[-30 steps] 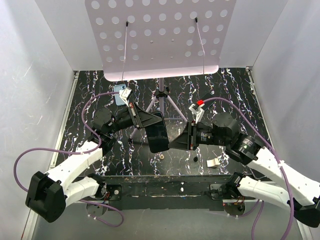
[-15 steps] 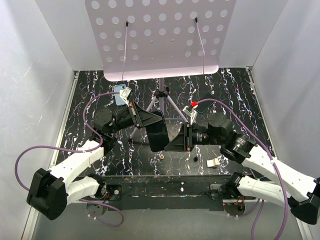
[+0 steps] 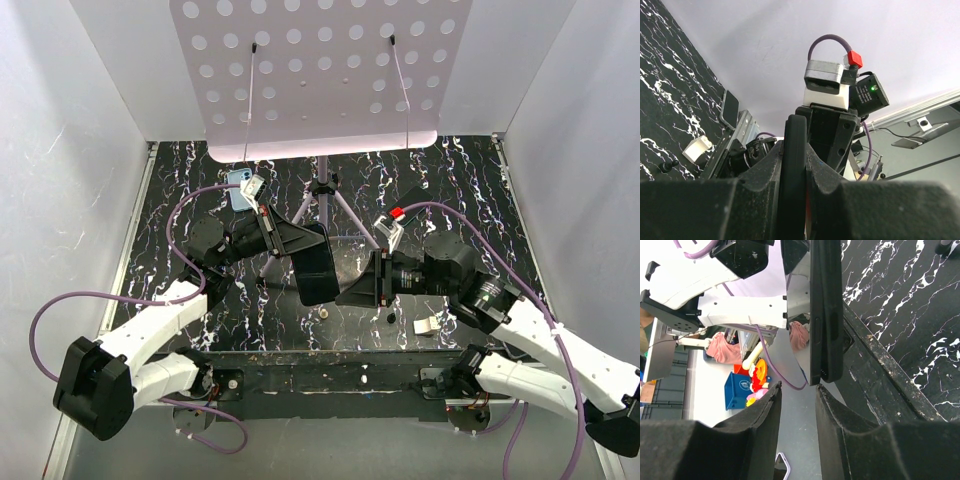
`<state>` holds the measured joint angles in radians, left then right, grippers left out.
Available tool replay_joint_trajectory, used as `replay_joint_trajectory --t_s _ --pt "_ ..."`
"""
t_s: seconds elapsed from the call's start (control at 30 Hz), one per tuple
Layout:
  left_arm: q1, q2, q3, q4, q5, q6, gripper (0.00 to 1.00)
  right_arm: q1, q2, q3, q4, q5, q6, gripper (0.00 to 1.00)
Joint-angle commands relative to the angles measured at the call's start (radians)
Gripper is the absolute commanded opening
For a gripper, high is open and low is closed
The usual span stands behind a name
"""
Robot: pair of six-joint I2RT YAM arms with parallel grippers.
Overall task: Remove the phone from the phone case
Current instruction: Remove the phone case from the phone.
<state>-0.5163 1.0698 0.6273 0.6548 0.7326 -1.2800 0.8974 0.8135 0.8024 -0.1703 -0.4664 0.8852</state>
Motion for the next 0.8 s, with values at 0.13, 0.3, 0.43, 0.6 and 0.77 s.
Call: replay_joint_trajectory --t_s 0.13,0.3,0.43,0.6,0.77 --pt "-0.002 -0.022 0.029 0.065 0.031 -0.039 0.0 -0.005 0.053 0.026 0.06 -0.014 -0.014 0.41" --pt "-0.002 -0.007 0.025 0.106 0.037 -0.068 0.0 -0.006 0.107 0.046 0.126 -0.034 0.003 0.4" --pt "-0.019 -0.004 0.012 0.115 0.024 -0.071 0.0 -0.009 0.157 0.052 0.239 -0.057 0.043 0.39" --pt "-0.044 0.002 0.012 0.109 0.025 -0.068 0.0 -0.029 0.193 0.043 0.371 -0.074 0.116 0.29" --pt "-0.042 -0.021 0.026 0.051 0.028 -0.047 0.08 -0.097 0.155 -0.014 0.468 -0.123 0.208 0.01"
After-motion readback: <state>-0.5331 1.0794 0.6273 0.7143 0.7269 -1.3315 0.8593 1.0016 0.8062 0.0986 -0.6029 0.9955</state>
